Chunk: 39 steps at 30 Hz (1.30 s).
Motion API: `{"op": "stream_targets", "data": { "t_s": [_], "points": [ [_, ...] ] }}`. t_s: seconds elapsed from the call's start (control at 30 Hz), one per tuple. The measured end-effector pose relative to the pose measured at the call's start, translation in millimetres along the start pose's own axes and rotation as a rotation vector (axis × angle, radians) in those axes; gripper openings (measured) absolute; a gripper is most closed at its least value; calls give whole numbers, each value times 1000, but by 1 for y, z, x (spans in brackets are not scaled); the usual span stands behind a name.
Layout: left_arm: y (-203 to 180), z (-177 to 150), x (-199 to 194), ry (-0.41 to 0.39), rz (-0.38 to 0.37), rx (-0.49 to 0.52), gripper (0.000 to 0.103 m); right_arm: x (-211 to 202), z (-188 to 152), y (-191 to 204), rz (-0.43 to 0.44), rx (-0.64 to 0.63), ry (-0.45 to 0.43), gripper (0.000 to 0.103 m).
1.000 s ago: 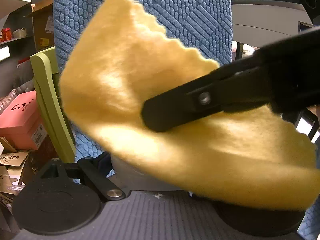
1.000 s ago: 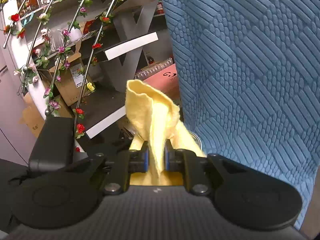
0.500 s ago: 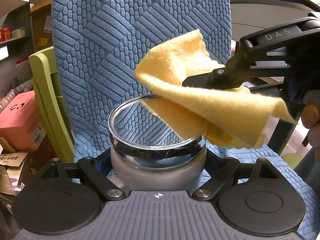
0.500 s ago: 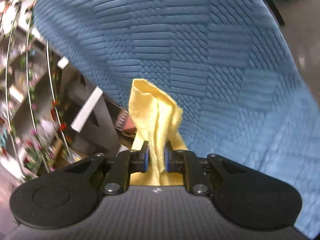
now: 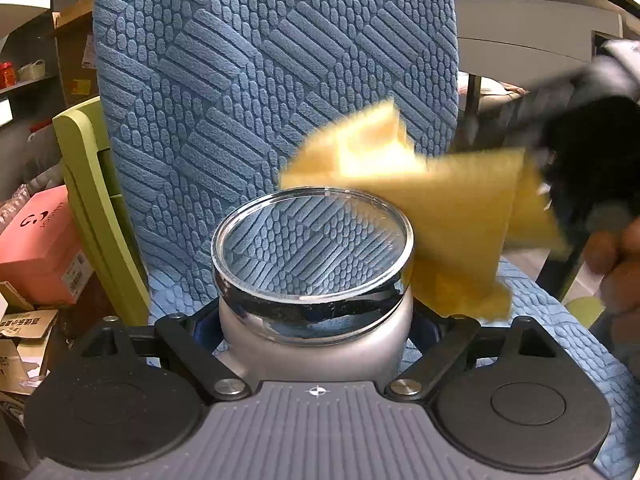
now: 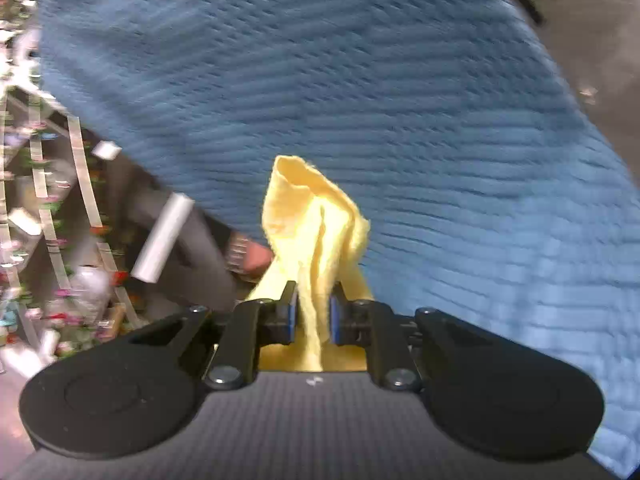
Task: Clean container
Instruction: 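Rub the cloth around the mug rim with the right gripper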
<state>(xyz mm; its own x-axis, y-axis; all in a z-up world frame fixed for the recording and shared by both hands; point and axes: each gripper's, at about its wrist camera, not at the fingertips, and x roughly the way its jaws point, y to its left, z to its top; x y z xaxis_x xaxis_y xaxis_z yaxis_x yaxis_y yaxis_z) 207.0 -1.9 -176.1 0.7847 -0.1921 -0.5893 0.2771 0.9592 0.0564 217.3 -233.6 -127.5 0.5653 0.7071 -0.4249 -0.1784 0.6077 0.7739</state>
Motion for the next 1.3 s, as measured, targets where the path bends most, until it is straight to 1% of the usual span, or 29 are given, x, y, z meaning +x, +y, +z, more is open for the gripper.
{"op": "stream_targets", "data": {
  "t_s": [0.1,0.13,0.23,0.3,0.33,0.4,0.7,0.8,0.9,0.97,1.0,1.07,1.1,1.17,1.23,1.27,1.3],
  "points": [
    [1,-1,4,-2,-6,2,91,5,-5,-11,-23,50,23,15],
    [0,-1,6,-4,-7,4,91,3,-4,-11,-13,59,21,15],
    [-10,-8,-5,-7,-6,6,91,-4,-1,-5,65,51,-8,15],
    [-16,-17,-18,-10,-4,5,91,0,-3,-6,22,20,15,15],
    [-10,-18,-17,-12,-5,6,91,1,-3,-8,21,29,16,15],
    [65,-15,-2,-20,-10,8,91,3,-4,-12,20,47,19,15],
    [58,-34,-16,-27,-8,12,91,10,-8,-27,12,127,32,16],
    [55,-43,-22,-30,-9,15,91,13,-6,-28,-20,96,62,16],
    [53,-49,-27,-32,-11,17,91,11,1,-22,73,90,47,16],
    [50,-53,-32,-32,-12,20,91,15,1,-22,52,56,63,16],
    [32,-47,-34,-31,-27,31,91,18,0,-25,30,64,73,16],
    [34,-45,-31,-30,-24,37,91,24,-3,-34,-17,83,106,16],
    [36,-43,-29,-30,-24,39,91,26,-3,-36,-27,83,116,16],
    [36,-44,-37,-31,-23,45,91,25,1,-31,-2,89,105,16],
    [38,-43,-35,-31,-24,48,91,23,5,-23,67,79,78,16],
    [38,-44,-35,-31,-25,48,91,23,5,-21,72,72,78,16],
    [38,-44,-35,-30,-26,48,91,24,3,-25,54,81,84,16]
  ]
}}
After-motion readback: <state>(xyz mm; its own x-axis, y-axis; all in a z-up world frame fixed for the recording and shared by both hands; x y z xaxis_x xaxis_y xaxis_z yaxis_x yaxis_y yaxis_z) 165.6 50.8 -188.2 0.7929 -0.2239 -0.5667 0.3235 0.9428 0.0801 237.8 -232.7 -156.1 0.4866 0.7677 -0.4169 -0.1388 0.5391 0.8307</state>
